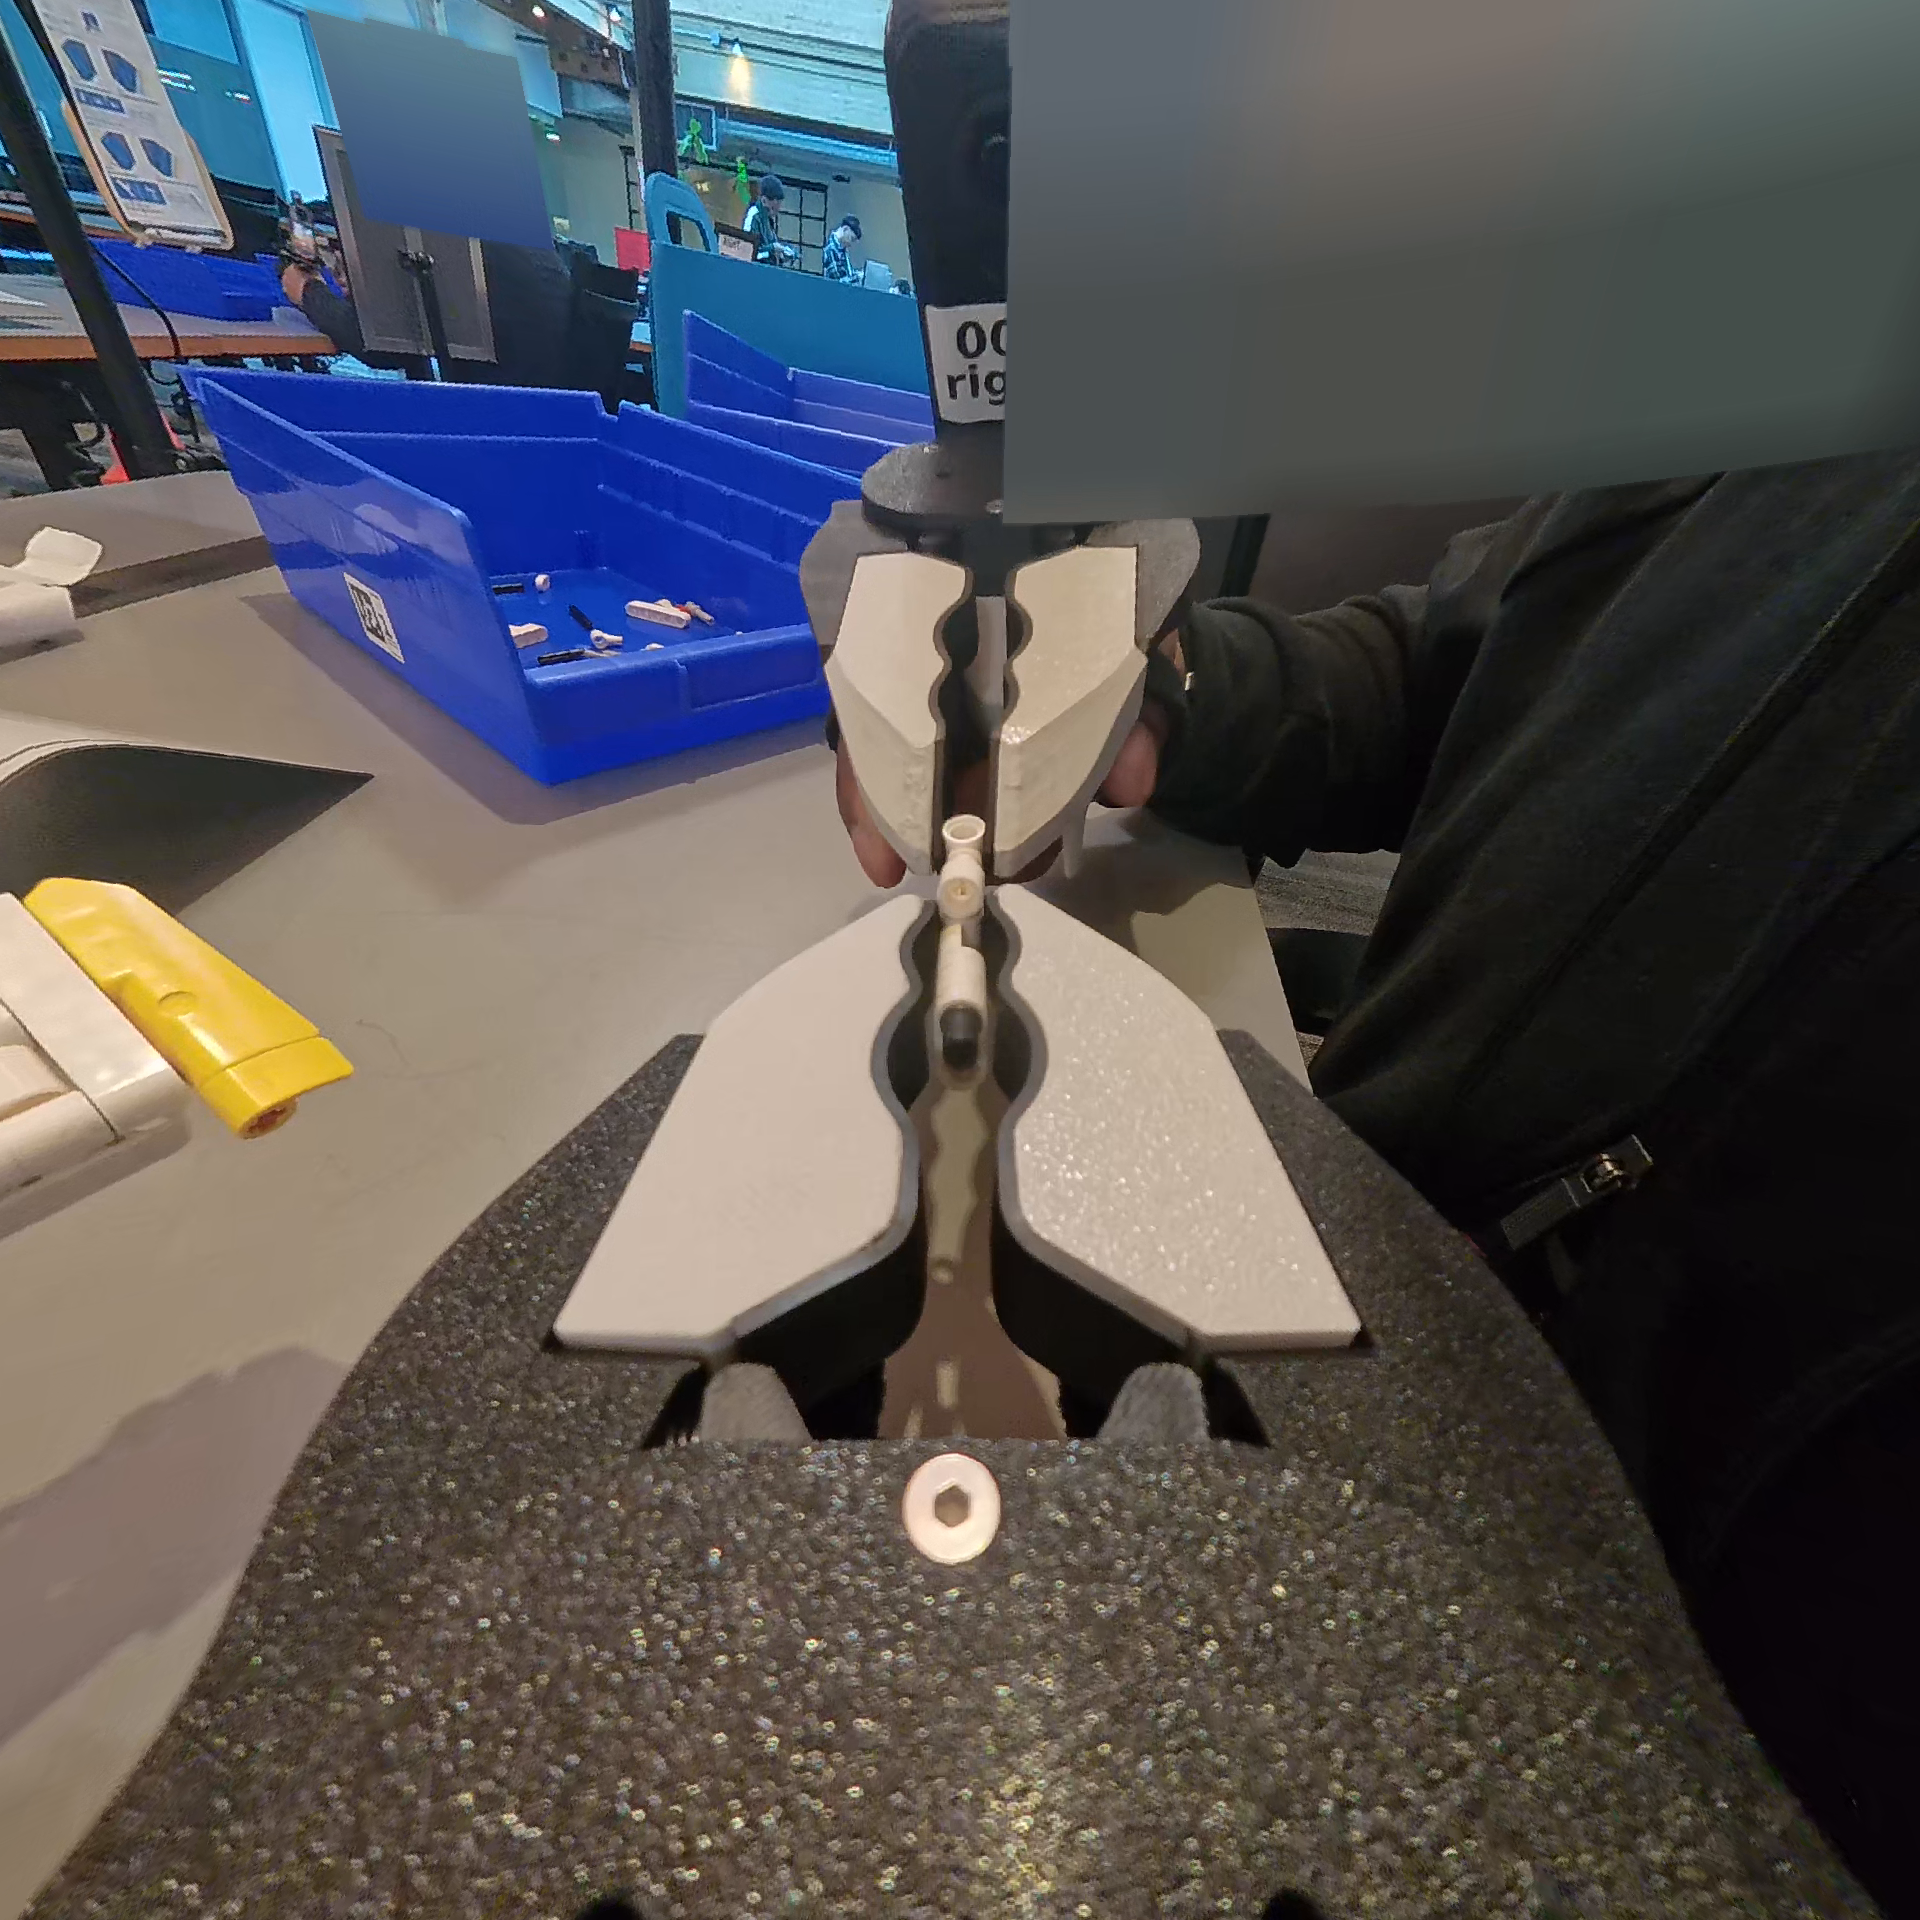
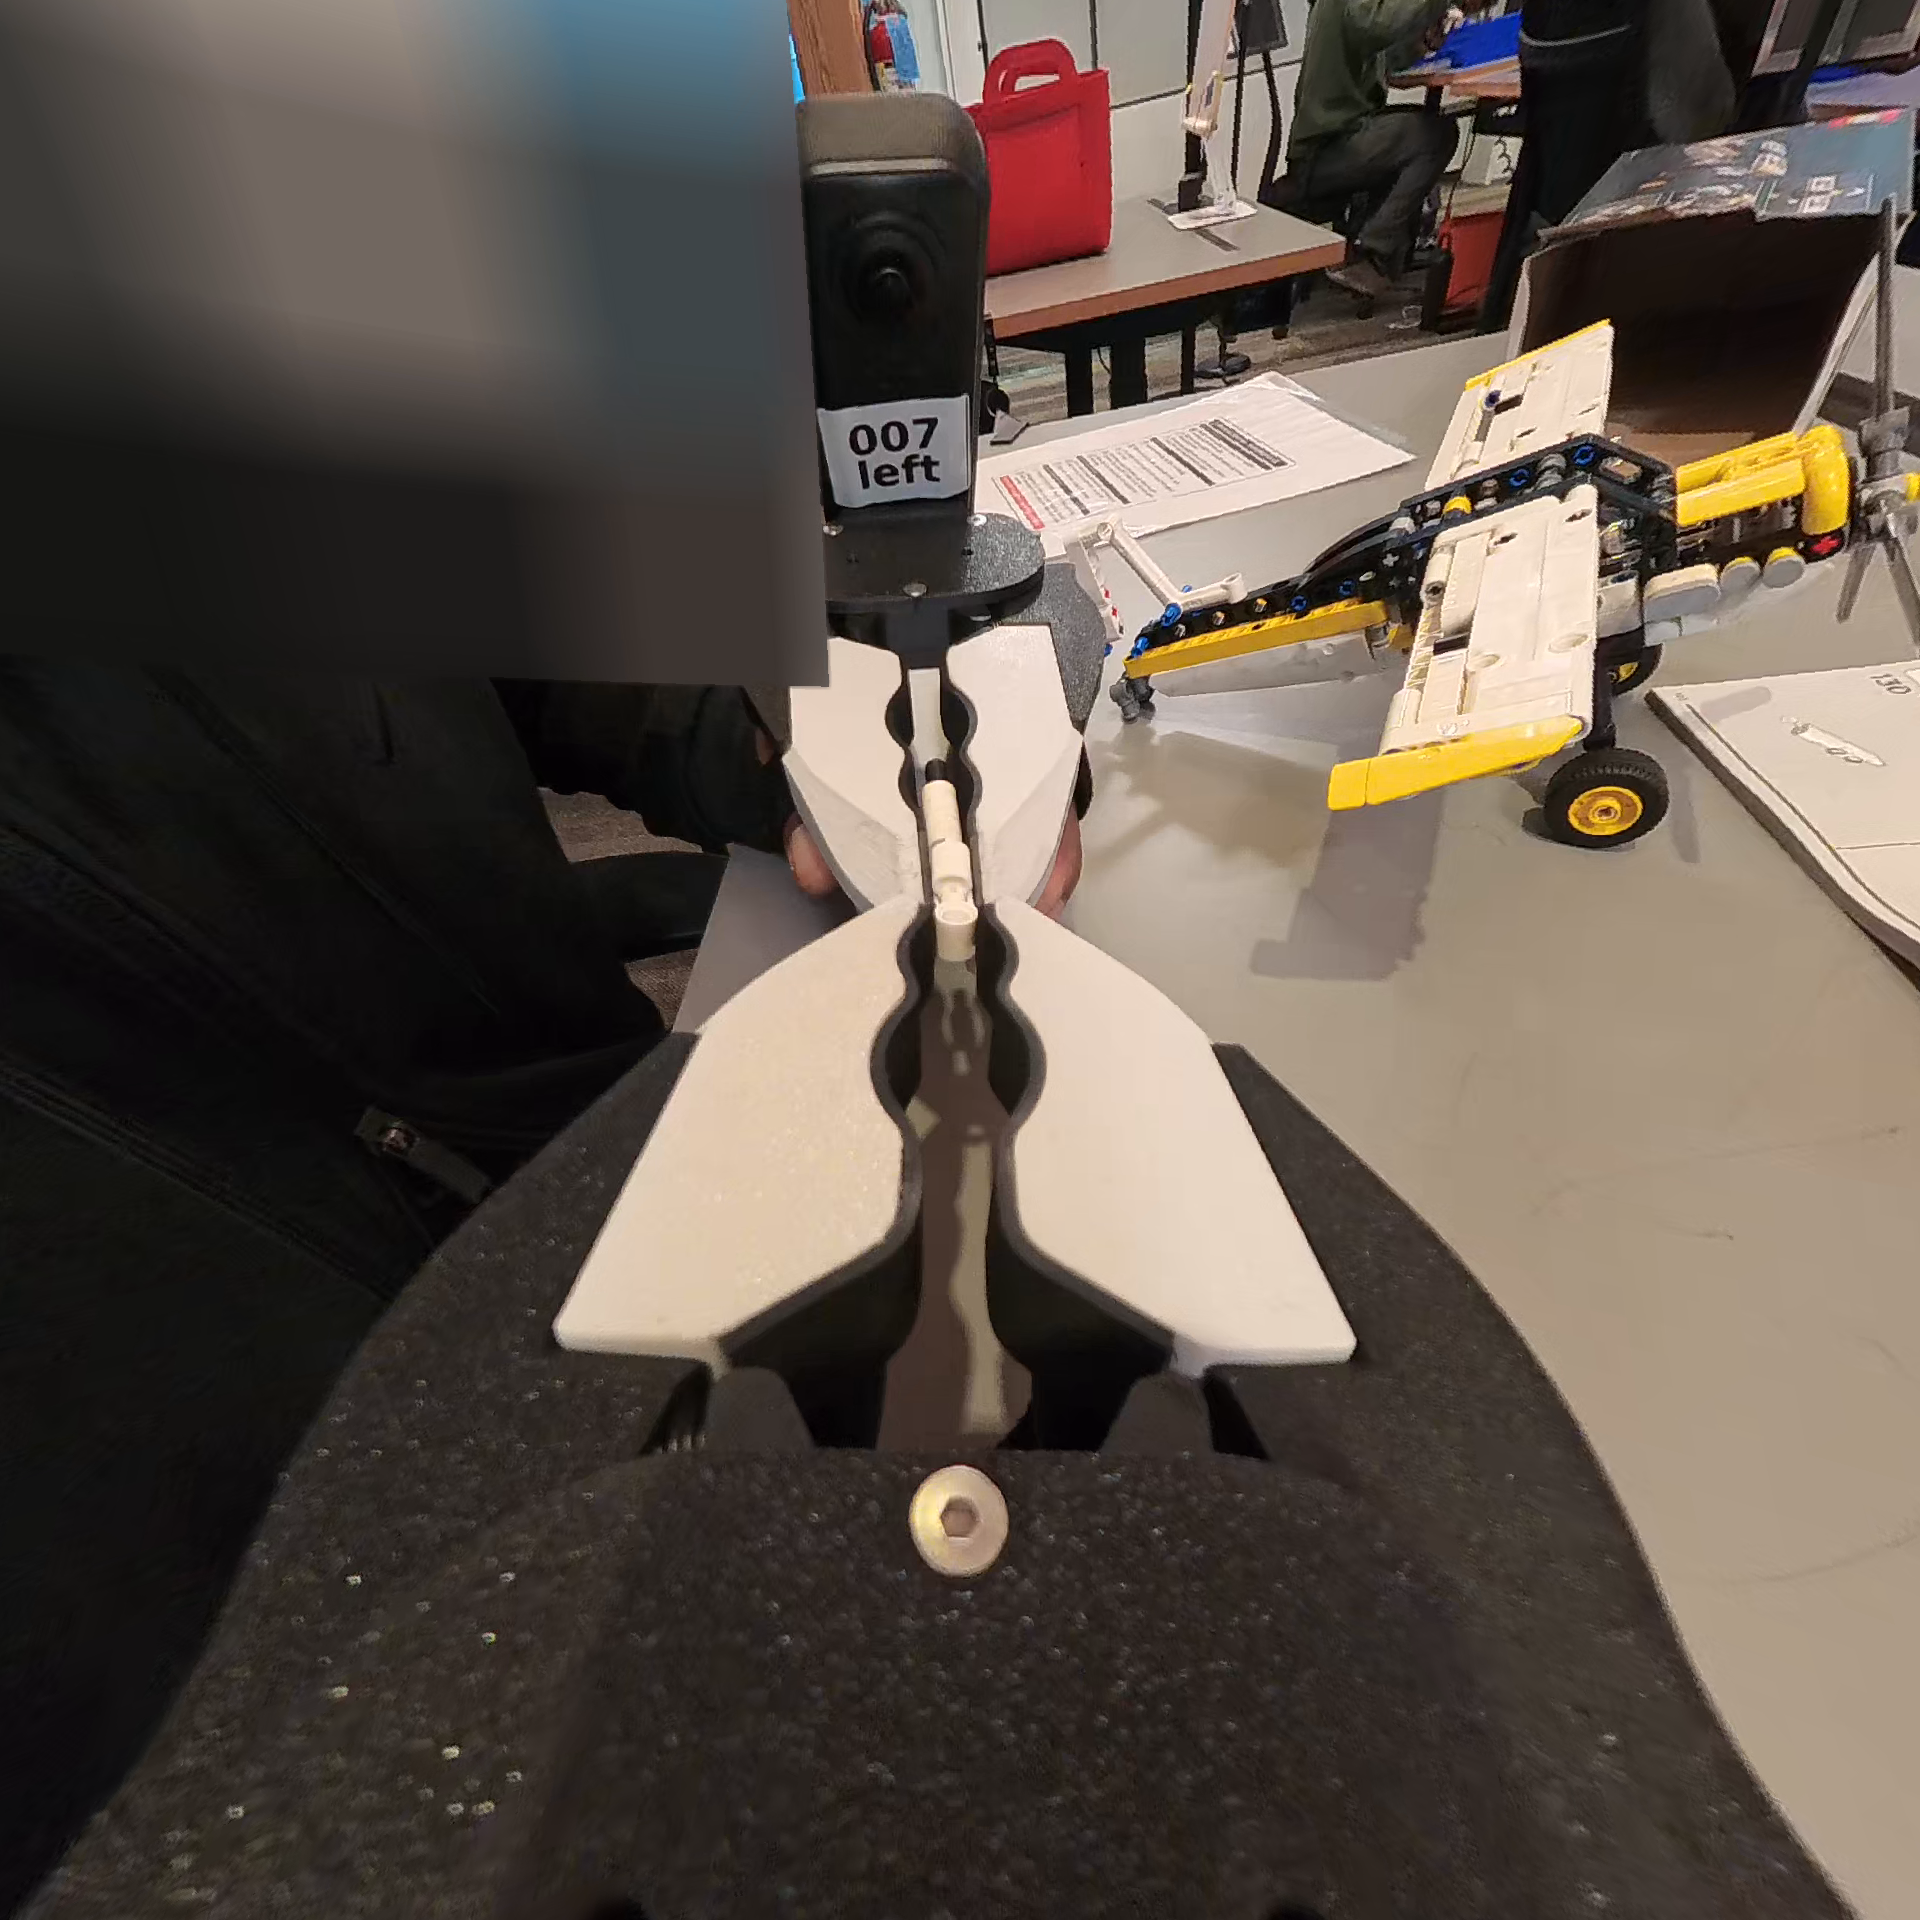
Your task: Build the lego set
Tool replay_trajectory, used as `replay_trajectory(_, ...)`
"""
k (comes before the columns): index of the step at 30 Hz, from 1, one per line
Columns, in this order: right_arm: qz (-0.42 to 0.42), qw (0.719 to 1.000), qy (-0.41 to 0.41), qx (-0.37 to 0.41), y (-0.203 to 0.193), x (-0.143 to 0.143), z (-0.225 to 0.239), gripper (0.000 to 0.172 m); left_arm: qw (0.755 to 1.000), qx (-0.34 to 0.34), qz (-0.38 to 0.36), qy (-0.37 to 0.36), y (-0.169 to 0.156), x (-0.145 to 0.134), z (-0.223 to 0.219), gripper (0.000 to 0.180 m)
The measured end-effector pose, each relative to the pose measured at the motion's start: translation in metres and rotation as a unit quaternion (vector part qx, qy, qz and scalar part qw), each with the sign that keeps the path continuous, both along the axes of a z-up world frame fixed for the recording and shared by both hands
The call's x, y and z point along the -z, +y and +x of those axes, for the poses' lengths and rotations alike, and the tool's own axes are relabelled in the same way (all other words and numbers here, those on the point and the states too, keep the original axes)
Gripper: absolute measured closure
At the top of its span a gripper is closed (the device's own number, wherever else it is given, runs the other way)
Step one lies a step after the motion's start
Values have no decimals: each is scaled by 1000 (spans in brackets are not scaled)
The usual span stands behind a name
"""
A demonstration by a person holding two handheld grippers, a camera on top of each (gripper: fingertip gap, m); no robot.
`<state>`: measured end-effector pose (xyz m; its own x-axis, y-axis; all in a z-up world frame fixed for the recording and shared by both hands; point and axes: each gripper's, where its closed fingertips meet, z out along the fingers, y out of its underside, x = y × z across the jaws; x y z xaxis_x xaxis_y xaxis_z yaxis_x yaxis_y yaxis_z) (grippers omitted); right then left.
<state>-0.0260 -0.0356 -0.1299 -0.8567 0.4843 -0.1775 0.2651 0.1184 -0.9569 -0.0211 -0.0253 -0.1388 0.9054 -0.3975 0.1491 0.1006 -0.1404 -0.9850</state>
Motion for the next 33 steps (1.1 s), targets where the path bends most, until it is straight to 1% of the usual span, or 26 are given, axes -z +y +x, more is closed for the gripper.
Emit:
replay_trajectory(11,-3,1000,0,3,0,2,-1,165,1000,-2,0,-3,0,0,-1,173)
replay_trajectory(15,6,1000,11,9,1,1,-1,165,1000,-3,0,-3,1,0,-1,173)
replay_trajectory(22,71,997,30,-1,8,-4,1,165,1000,-6,-3,14,1,2,1,173)
replay_trajectory(25,124,992,18,-13,10,2,2,165,1000,-7,-4,21,1,2,1,173)
replay_trajectory(28,169,985,5,-36,6,8,7,165,999,-15,-11,47,2,7,0,173)
replay_trajectory(33,220,974,-10,-59,4,12,8,165,998,-17,-19,65,1,10,1,173)
